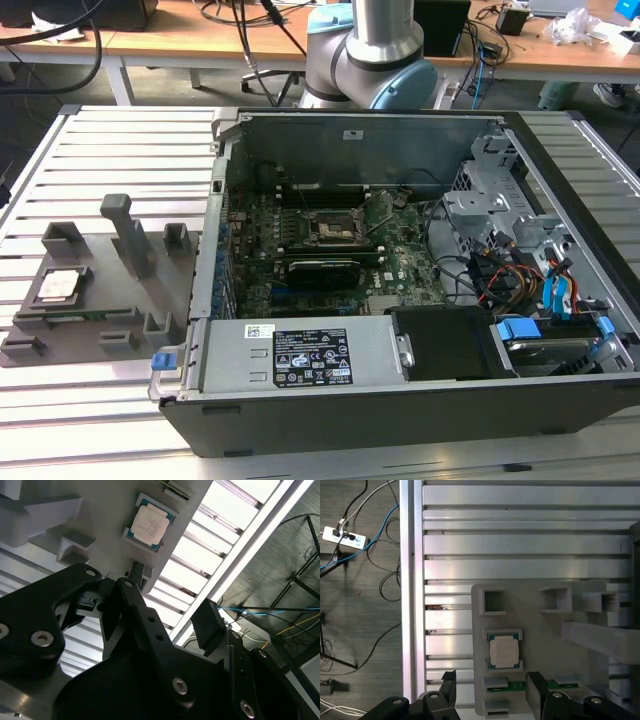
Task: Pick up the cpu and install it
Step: 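Pick up the cpu and move it towards the insertion slot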
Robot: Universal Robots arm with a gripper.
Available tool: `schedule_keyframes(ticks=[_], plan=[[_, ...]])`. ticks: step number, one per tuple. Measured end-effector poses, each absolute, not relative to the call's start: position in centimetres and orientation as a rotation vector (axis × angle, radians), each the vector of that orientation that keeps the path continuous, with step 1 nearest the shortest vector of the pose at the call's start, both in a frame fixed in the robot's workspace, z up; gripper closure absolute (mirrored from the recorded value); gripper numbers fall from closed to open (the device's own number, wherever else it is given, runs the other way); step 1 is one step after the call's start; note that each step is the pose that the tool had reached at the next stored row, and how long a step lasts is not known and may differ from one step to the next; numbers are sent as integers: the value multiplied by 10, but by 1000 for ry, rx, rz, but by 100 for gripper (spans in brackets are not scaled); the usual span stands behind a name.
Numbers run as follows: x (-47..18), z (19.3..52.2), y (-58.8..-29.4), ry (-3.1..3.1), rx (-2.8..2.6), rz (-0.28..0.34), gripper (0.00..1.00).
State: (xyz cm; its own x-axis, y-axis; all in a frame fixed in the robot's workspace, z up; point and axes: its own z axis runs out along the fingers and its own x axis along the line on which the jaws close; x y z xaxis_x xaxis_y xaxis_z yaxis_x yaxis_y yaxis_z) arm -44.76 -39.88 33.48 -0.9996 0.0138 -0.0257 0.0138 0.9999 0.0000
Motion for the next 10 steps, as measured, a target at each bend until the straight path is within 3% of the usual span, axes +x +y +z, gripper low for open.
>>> schedule_keyframes(ticks=[10], plan=[[-448,331,-399,3116,22,0,34]])
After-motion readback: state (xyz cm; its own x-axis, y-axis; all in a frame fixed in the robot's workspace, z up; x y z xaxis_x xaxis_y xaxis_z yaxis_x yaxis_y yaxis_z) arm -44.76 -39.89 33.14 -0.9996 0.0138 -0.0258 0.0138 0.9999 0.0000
